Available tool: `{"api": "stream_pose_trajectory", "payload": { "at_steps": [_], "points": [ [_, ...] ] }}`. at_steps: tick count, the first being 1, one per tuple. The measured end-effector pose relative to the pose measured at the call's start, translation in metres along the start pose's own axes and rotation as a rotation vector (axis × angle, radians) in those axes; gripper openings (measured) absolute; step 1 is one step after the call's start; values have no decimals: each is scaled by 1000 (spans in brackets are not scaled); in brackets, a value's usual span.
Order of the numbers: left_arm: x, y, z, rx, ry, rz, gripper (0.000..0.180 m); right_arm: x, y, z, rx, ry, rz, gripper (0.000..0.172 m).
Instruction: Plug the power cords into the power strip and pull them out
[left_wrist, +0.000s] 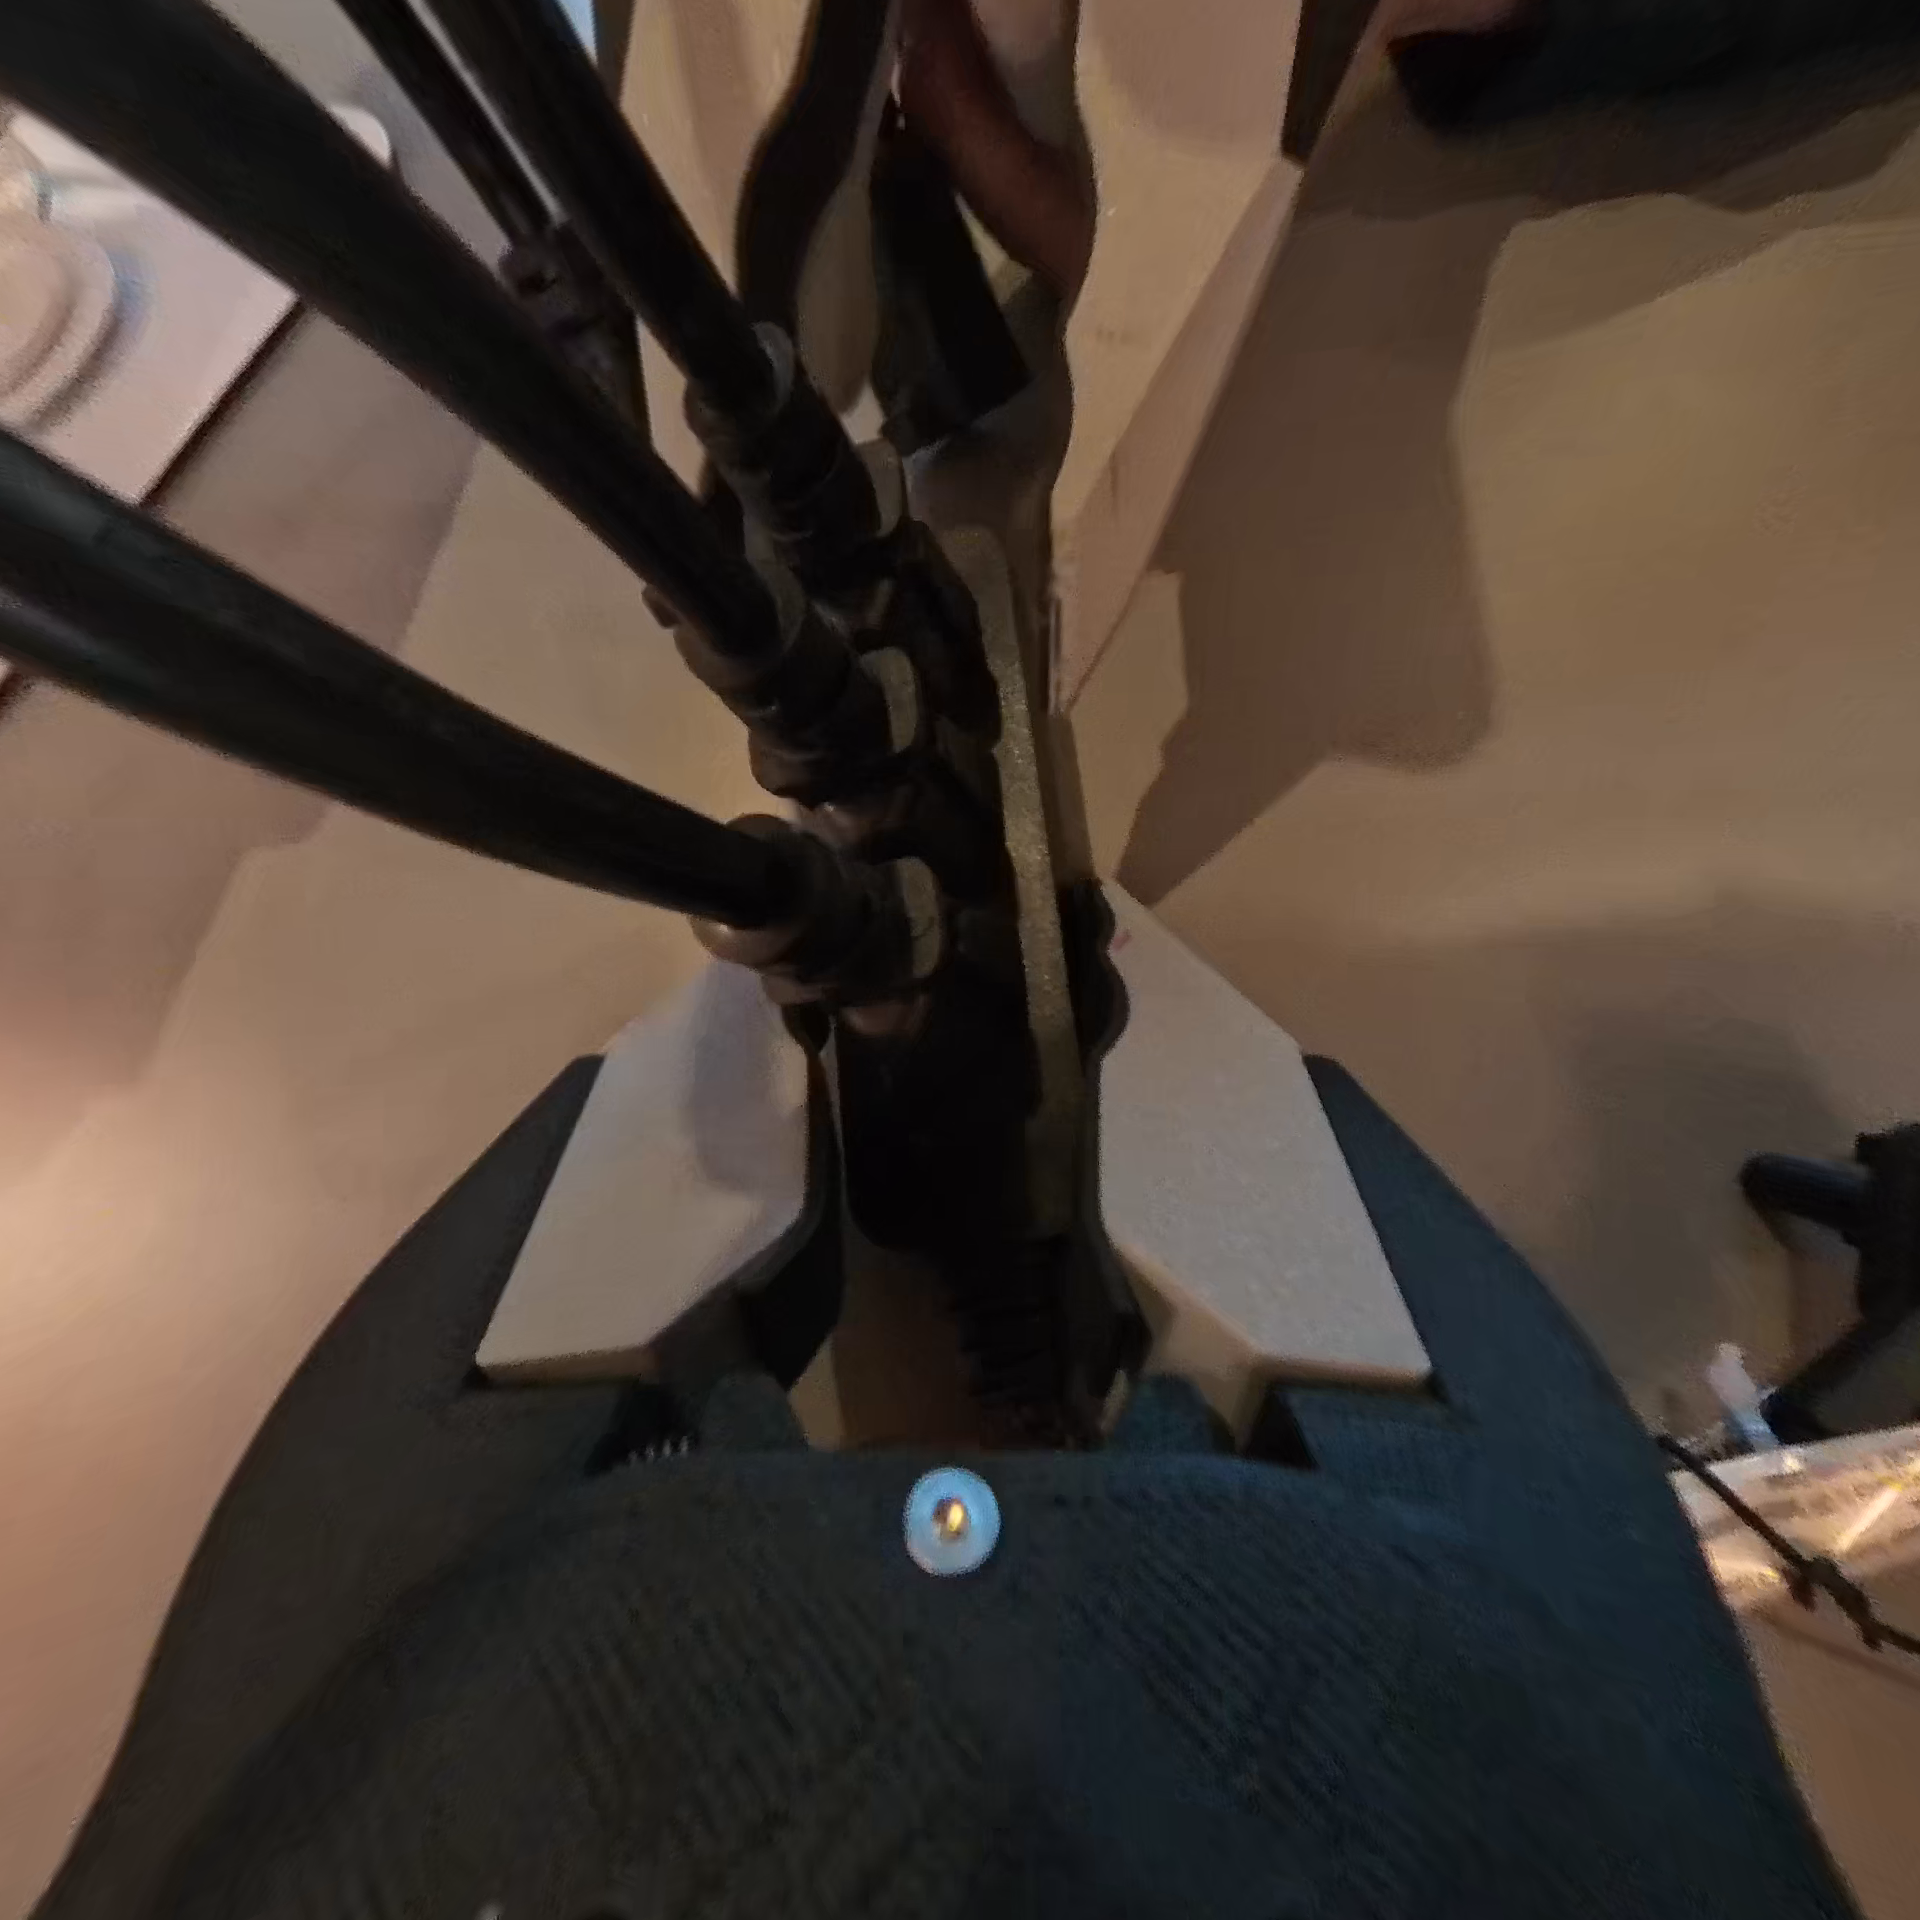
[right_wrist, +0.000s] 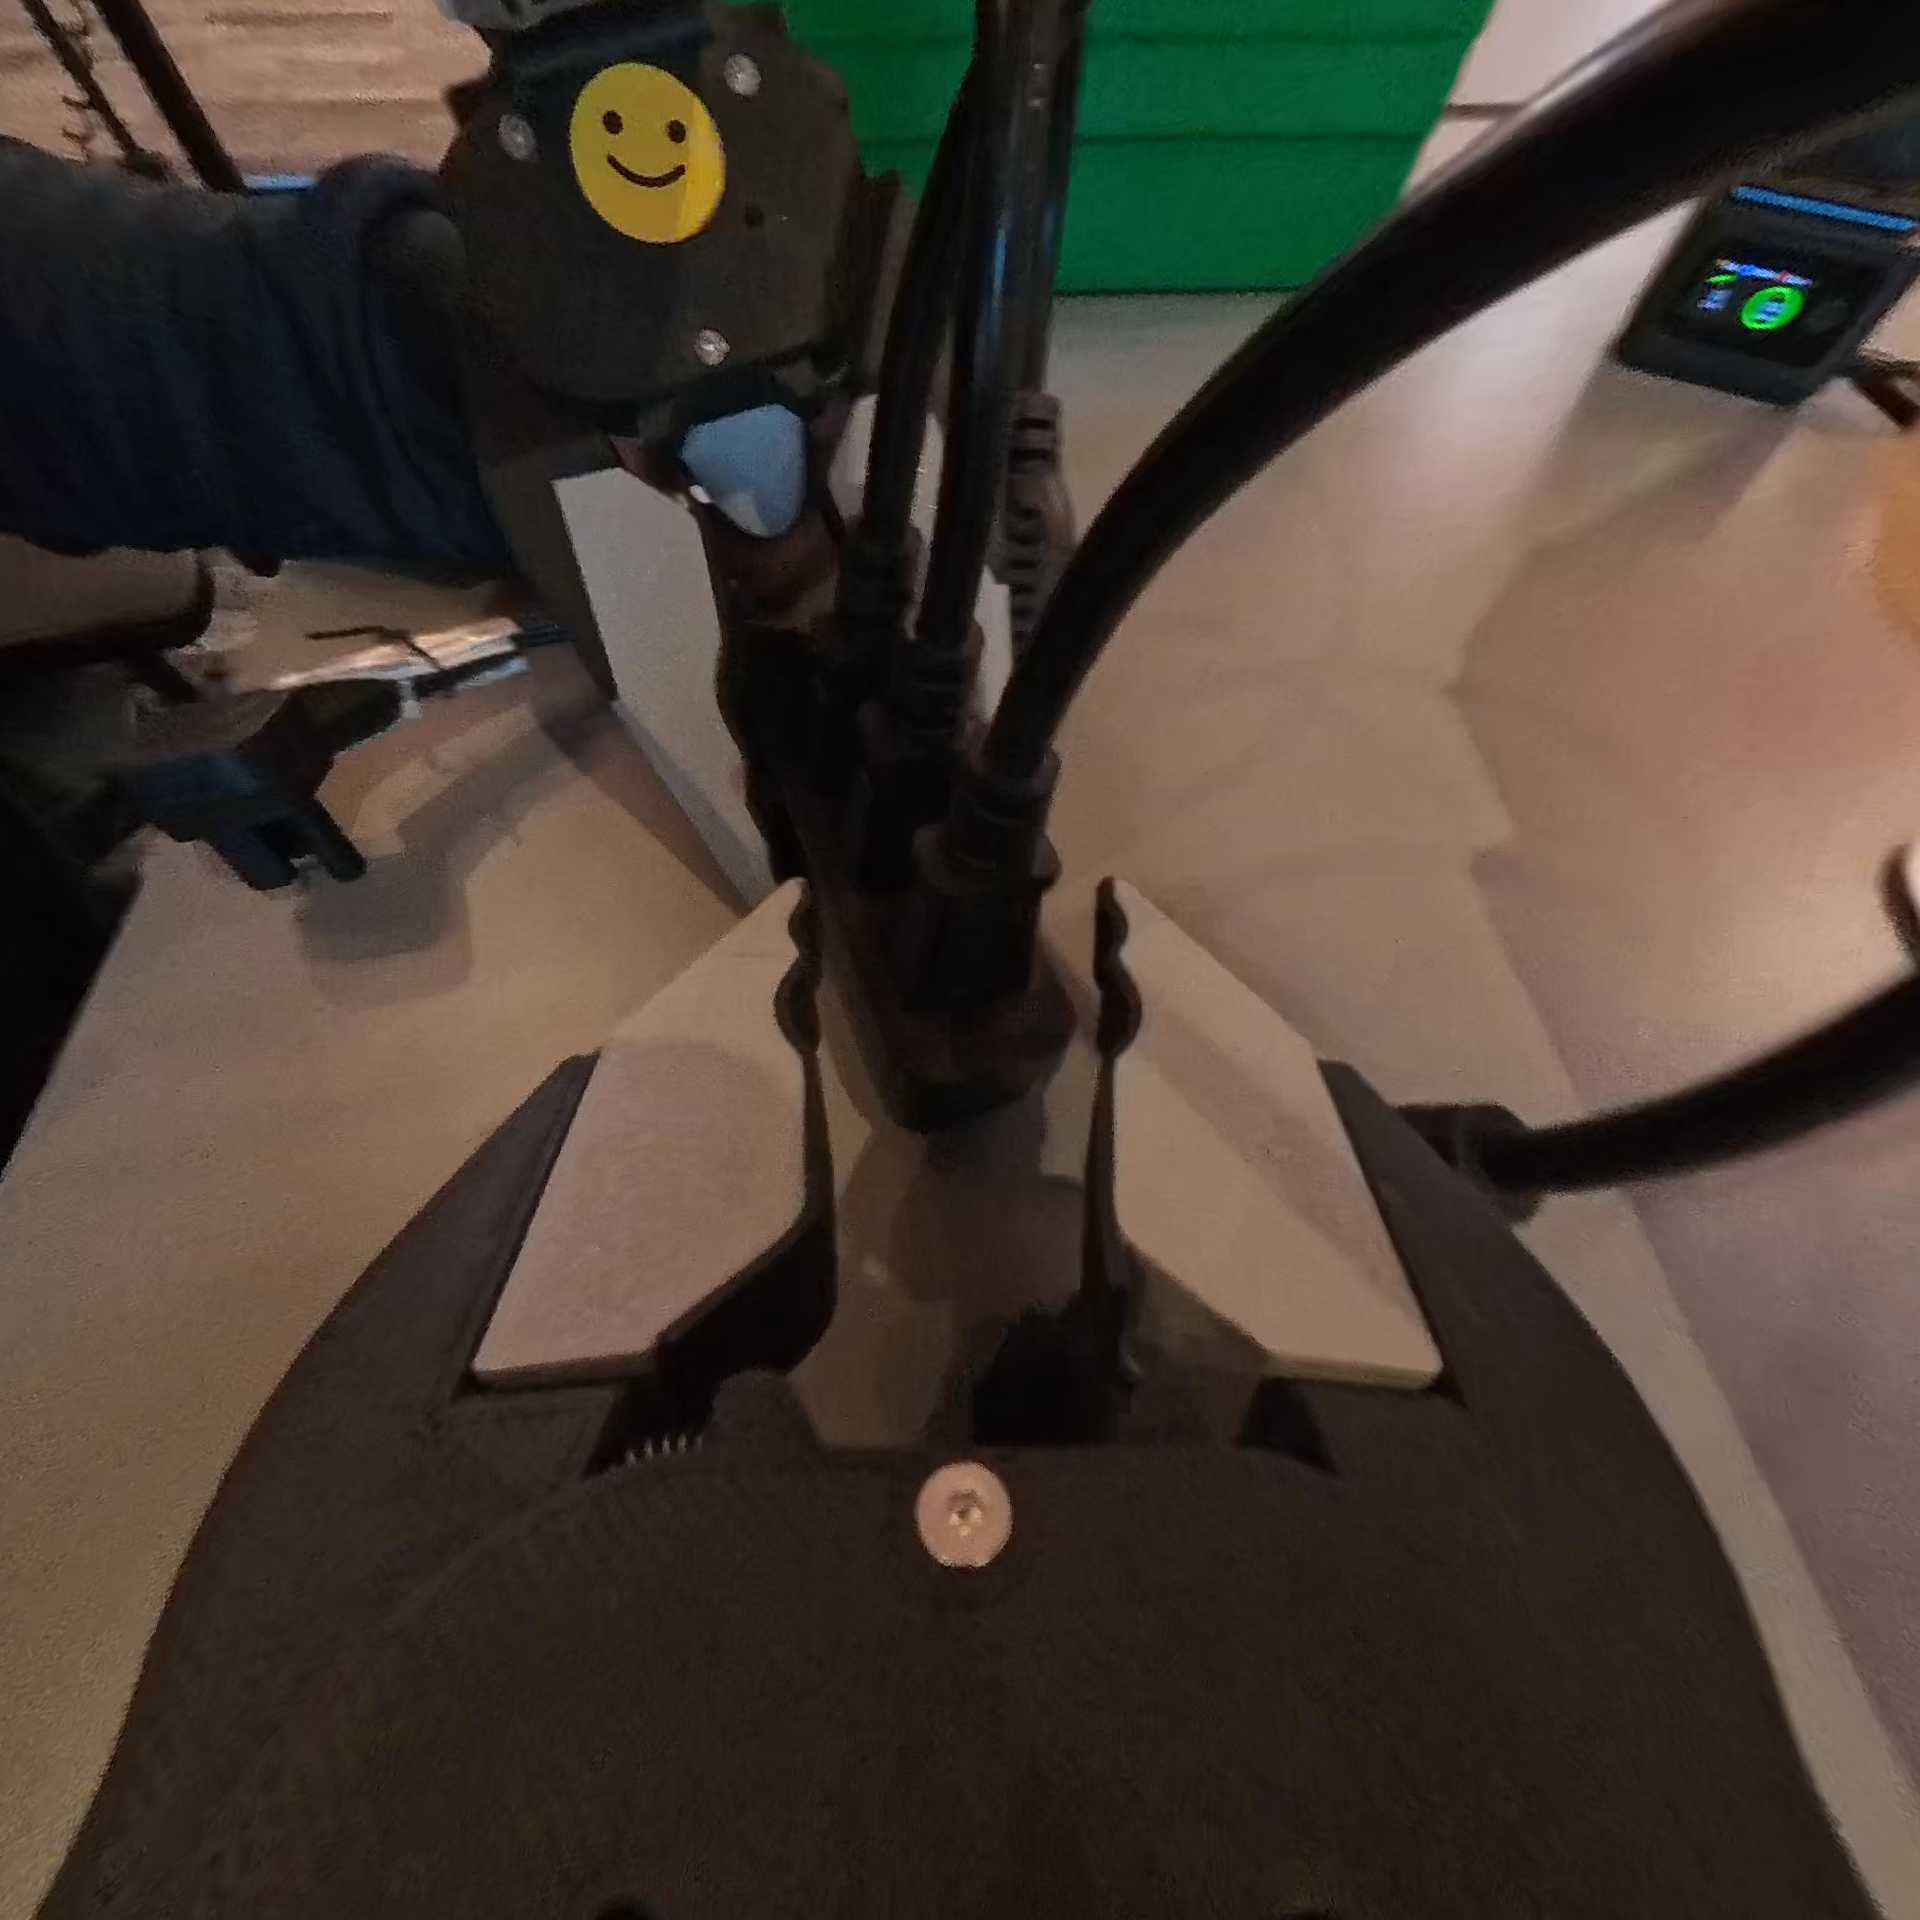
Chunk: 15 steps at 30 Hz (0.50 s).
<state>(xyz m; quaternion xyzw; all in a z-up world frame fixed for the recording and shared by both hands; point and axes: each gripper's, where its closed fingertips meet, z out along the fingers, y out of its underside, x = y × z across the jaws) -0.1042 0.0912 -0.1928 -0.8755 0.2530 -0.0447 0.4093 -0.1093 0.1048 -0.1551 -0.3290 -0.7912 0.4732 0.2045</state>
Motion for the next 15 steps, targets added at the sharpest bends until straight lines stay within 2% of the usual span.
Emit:
{"api": "stream_pose_trajectory", "payload": {
  "at_steps": [4, 12, 15],
  "points": [
    [11, -7, 1, 25, 16, 49, 45, -16, -4, 4, 17, -77, 15, 30],
    [10, -6, 4, 17, 52, -10, 46, -18, -11, 2, 71, -157, 160, 23],
    [6, -7, 5, 18, 67, -83, 56, -14, -24, 2, 152, -164, 242, 21]
  ]
}}
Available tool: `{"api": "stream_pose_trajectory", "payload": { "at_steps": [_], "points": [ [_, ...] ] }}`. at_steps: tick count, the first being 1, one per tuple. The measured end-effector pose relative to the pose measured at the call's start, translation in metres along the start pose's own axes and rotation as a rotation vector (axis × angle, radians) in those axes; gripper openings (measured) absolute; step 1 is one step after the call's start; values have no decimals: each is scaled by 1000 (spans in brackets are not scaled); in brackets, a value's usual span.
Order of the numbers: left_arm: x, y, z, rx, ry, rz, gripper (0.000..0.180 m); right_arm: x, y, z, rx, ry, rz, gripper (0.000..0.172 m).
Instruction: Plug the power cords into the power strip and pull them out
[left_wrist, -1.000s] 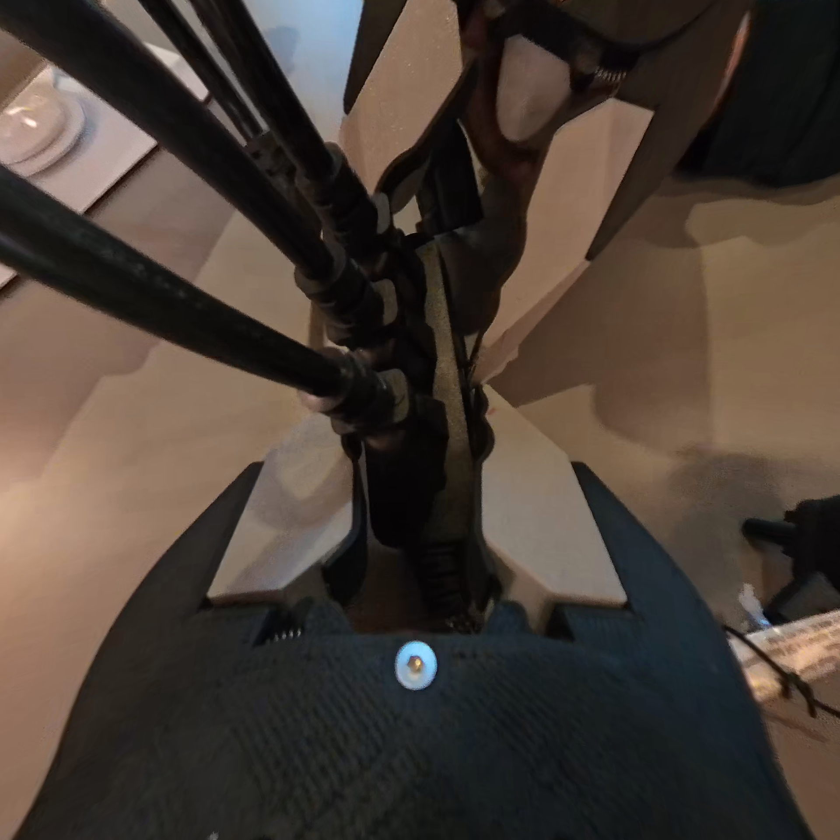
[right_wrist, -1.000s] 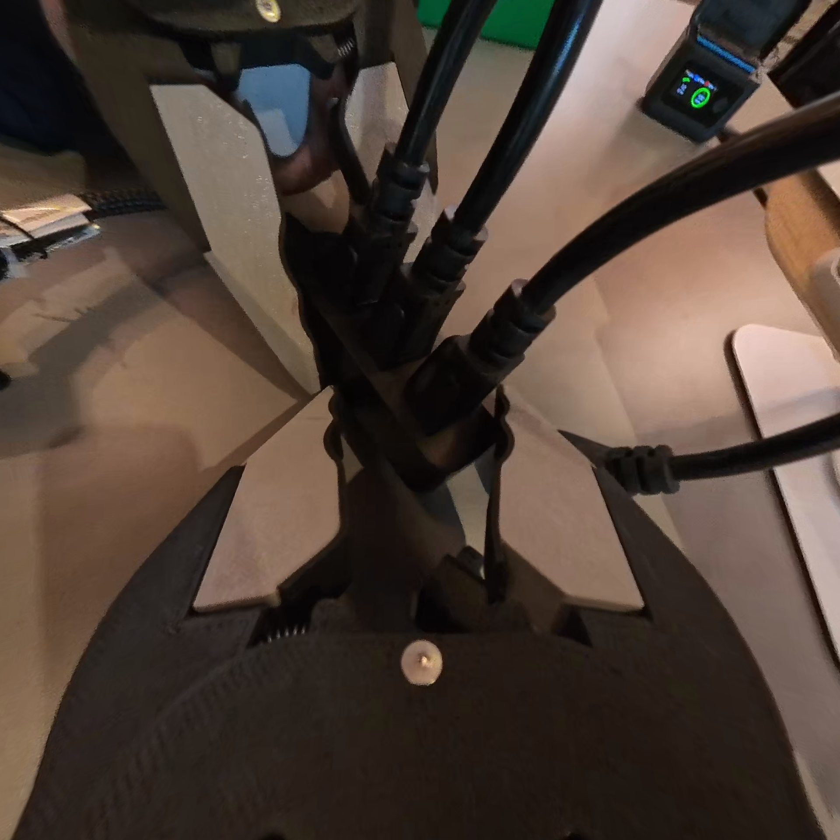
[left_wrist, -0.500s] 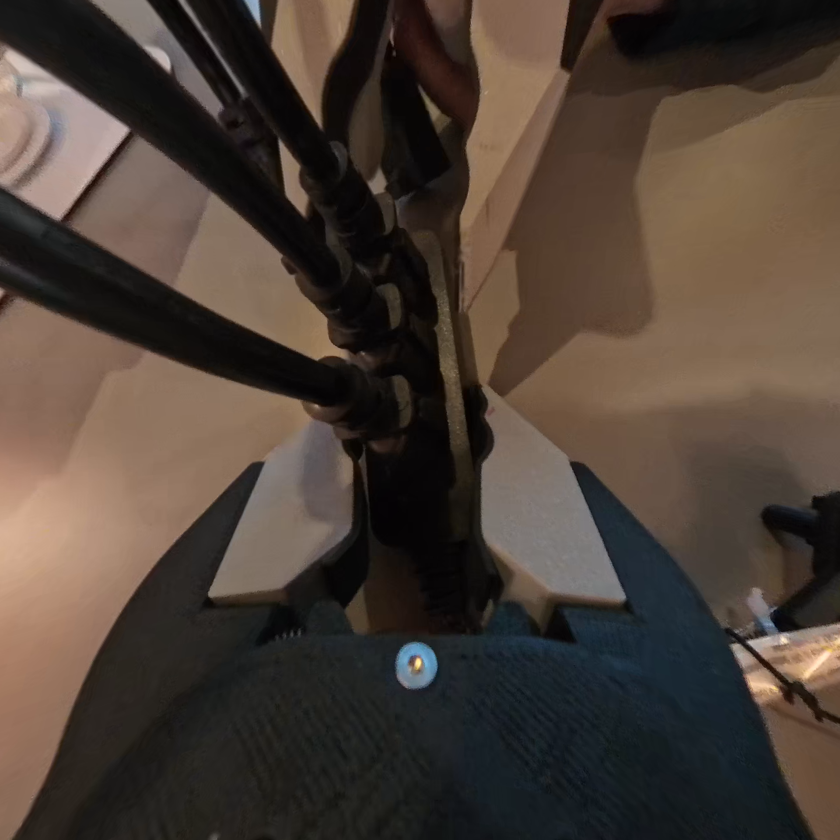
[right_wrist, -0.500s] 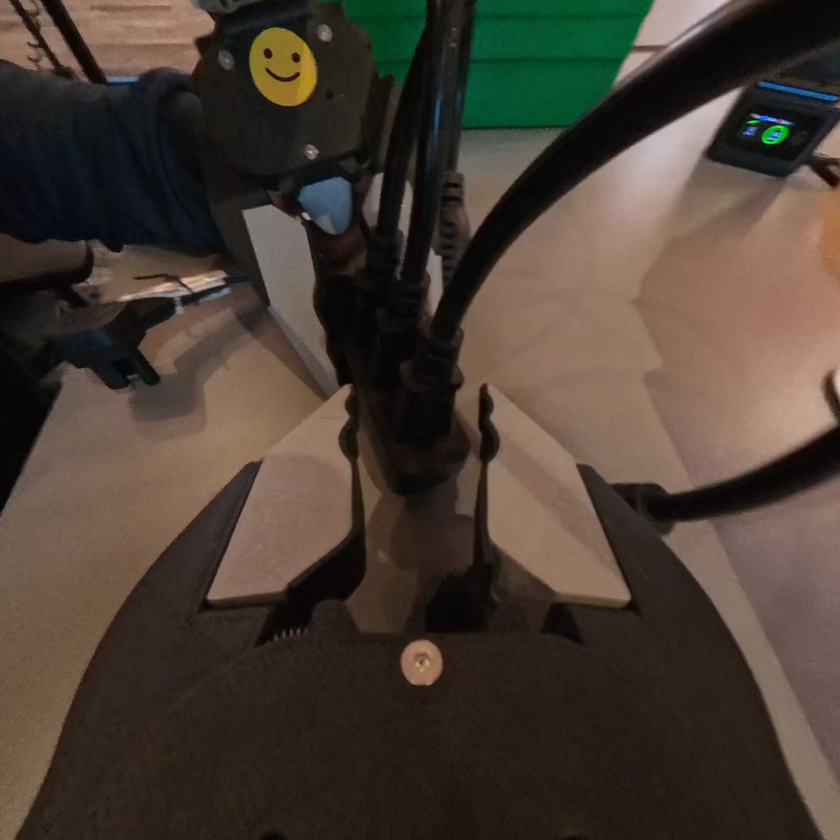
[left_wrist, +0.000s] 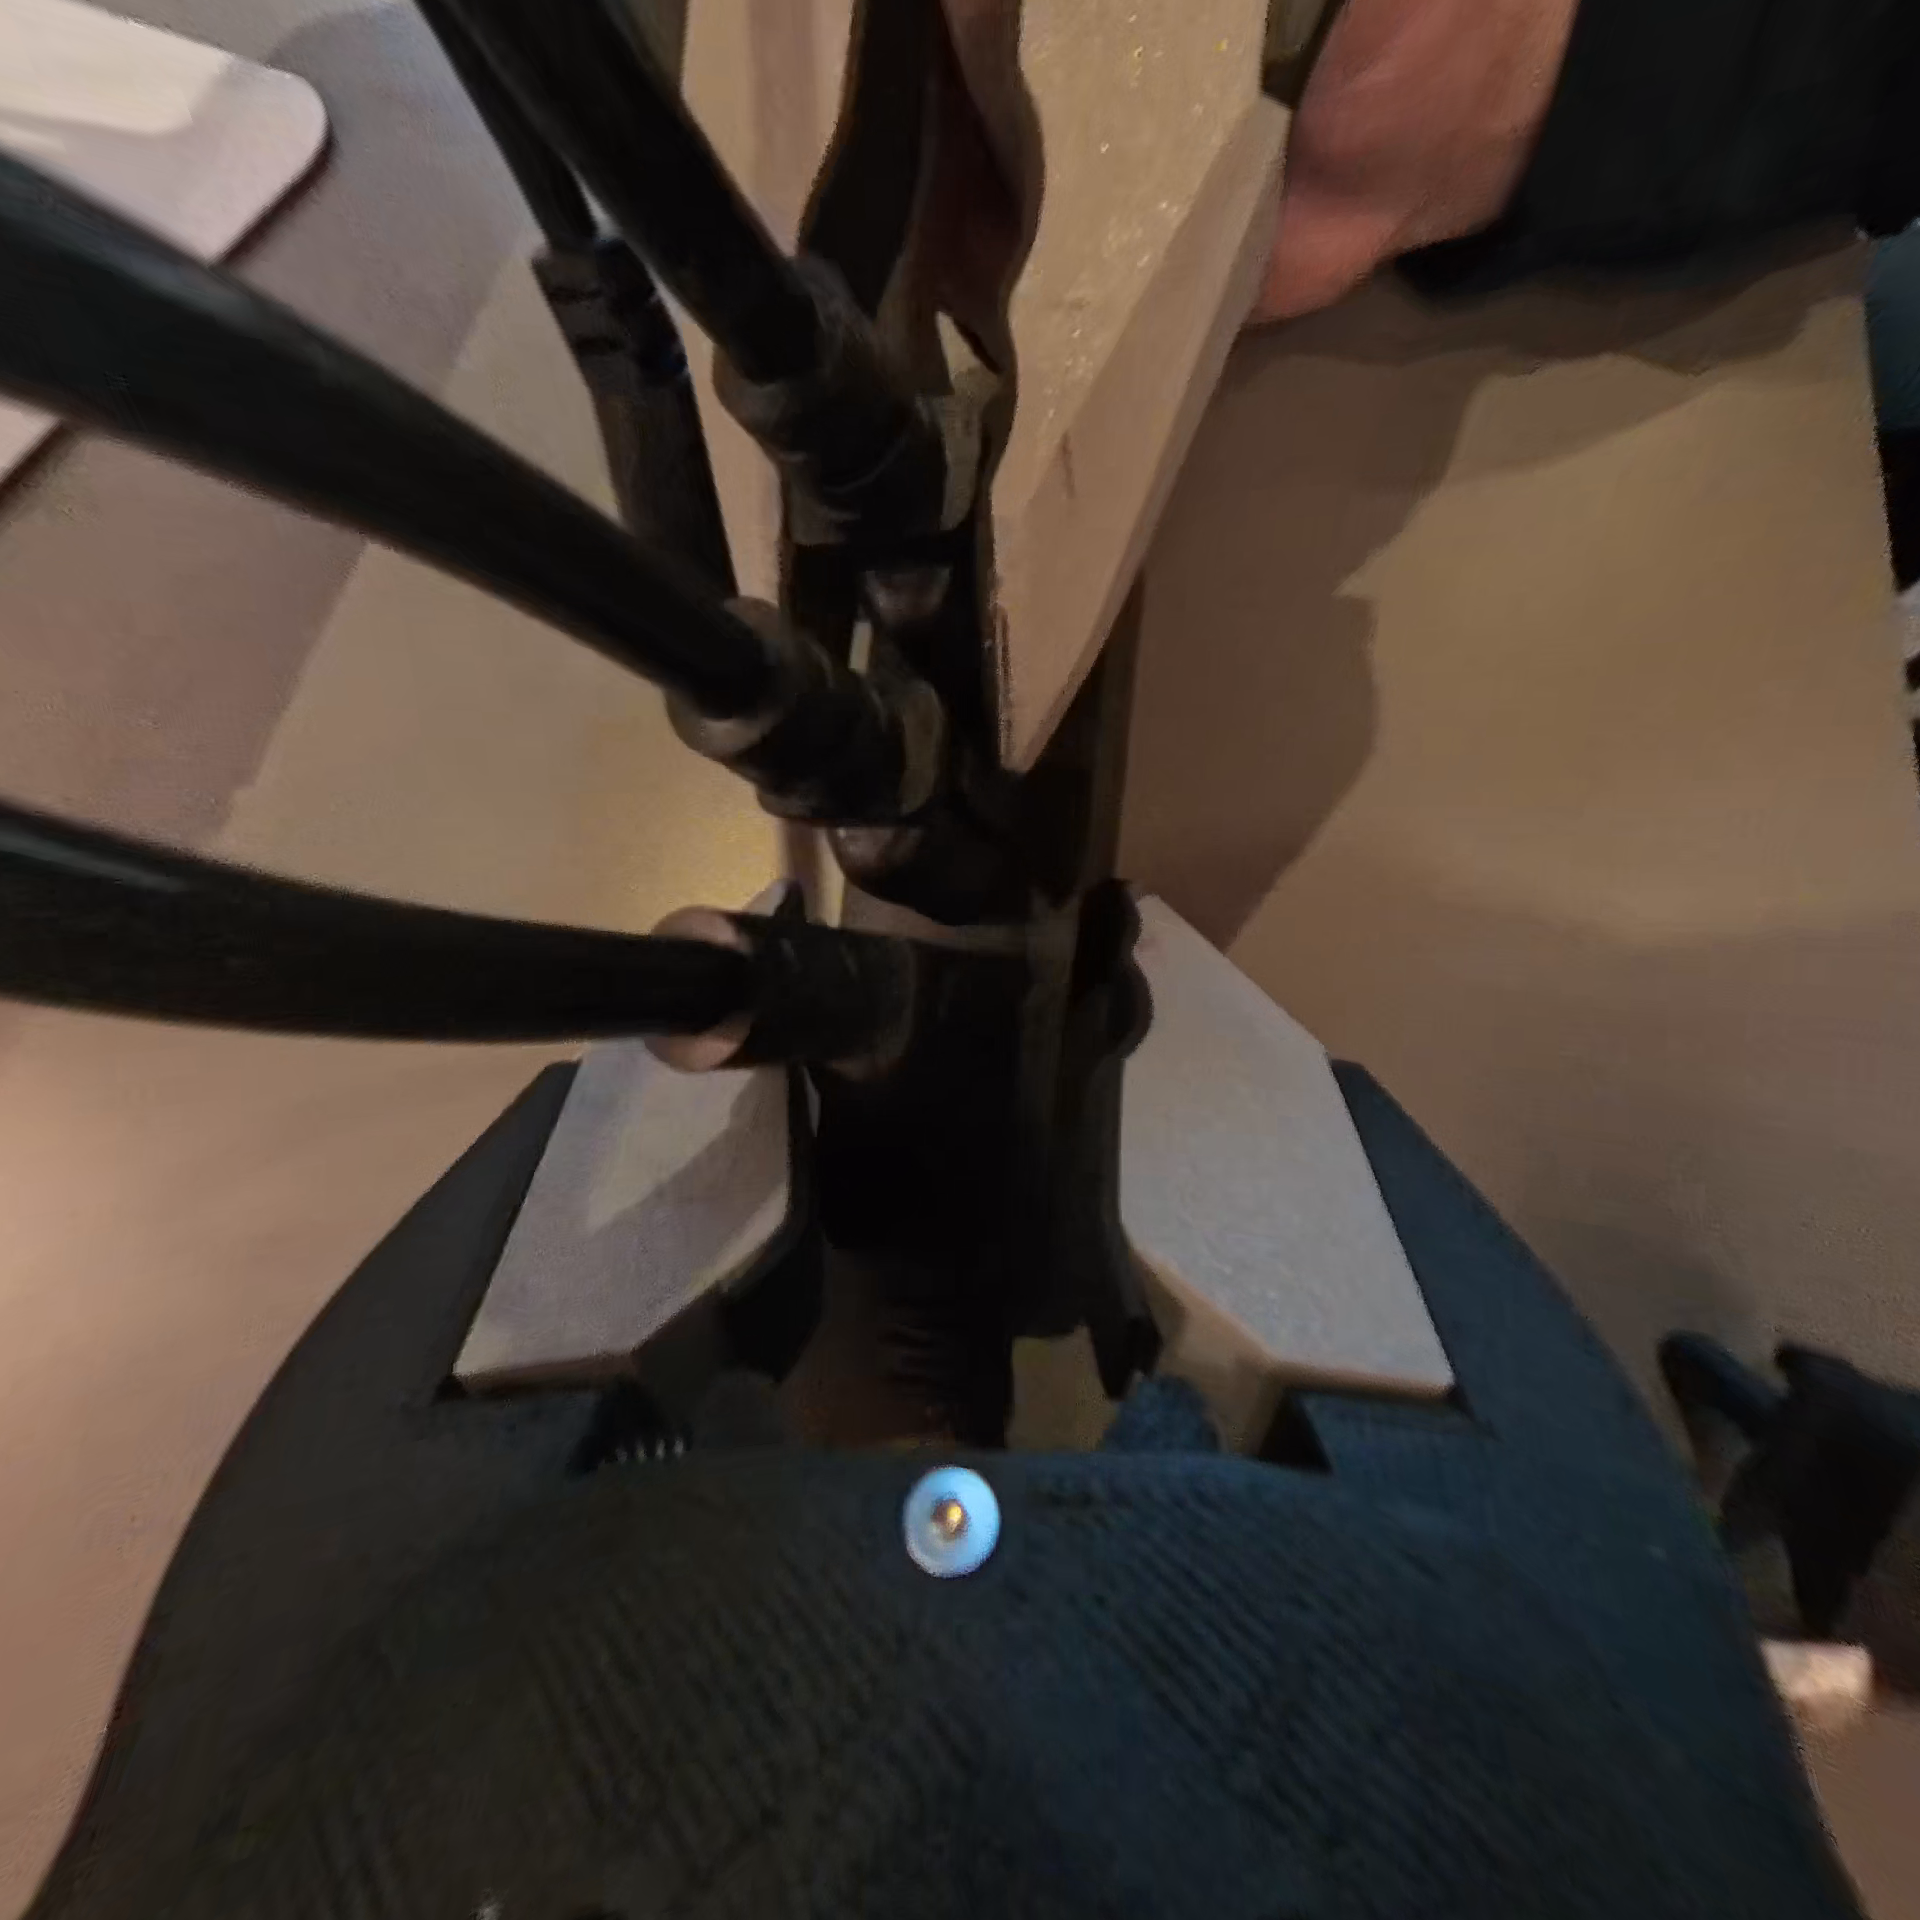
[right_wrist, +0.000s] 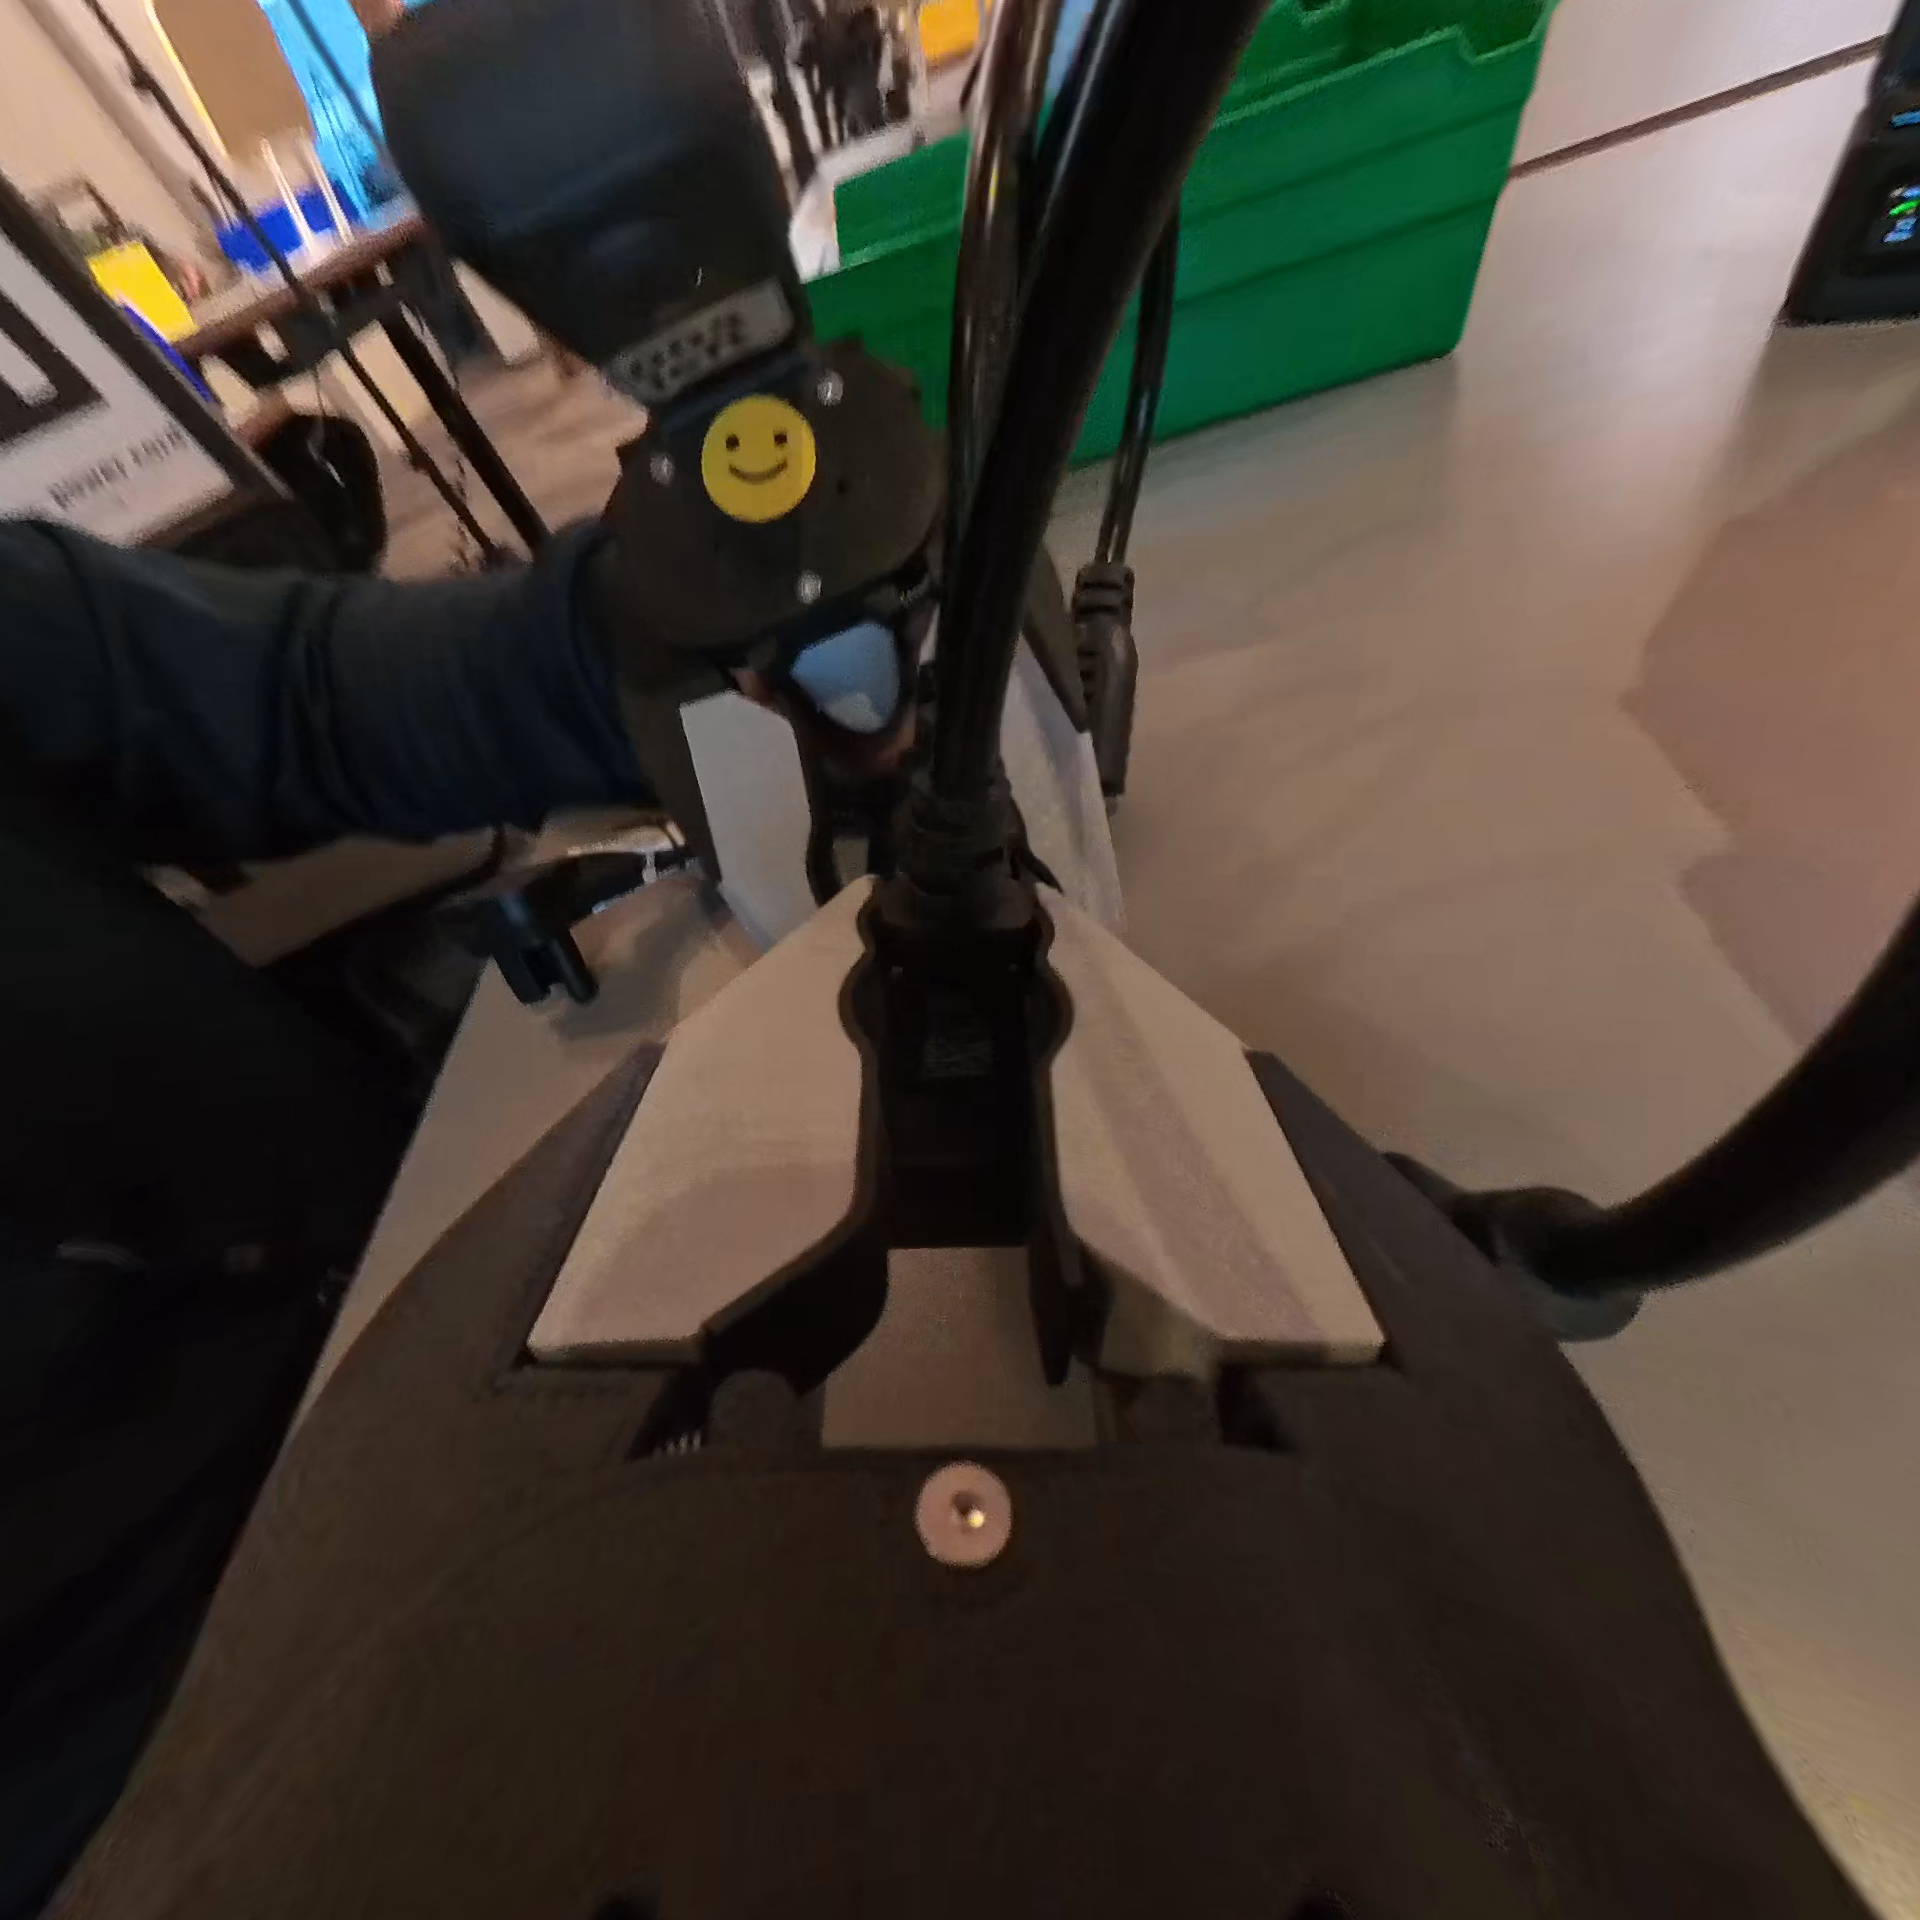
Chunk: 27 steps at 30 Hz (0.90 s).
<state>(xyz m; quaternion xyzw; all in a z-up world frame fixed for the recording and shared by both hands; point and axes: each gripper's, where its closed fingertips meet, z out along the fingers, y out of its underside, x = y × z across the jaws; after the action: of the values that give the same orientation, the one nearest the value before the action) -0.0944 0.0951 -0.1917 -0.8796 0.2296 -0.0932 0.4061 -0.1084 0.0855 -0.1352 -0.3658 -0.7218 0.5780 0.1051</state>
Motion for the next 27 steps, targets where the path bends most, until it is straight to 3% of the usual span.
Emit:
{"api": "stream_pose_trajectory", "payload": {
  "at_steps": [8, 18, 20, 21, 23, 27],
  "points": [
    [-1, -3, 0, 18, 40, -181, 52, 11, -16, -4, 124, -5, 133, 20],
    [0, -22, 0, 122, 61, -250, 51, 24, -32, -17, 267, 29, 204, 20],
    [4, -21, 2, 104, 78, -236, 50, 15, -49, -23, 381, -55, 218, 17],
    [12, -18, 6, 68, 92, -179, 50, 7, -62, -31, 446, -156, 235, 3],
    [11, -18, 6, 63, 60, -149, 49, 3, -60, -35, 370, -232, 266, 5],
    [7, -19, 0, 96, 70, -181, 48, 10, -43, -43, 193, -46, 103, 23]
  ]
}}
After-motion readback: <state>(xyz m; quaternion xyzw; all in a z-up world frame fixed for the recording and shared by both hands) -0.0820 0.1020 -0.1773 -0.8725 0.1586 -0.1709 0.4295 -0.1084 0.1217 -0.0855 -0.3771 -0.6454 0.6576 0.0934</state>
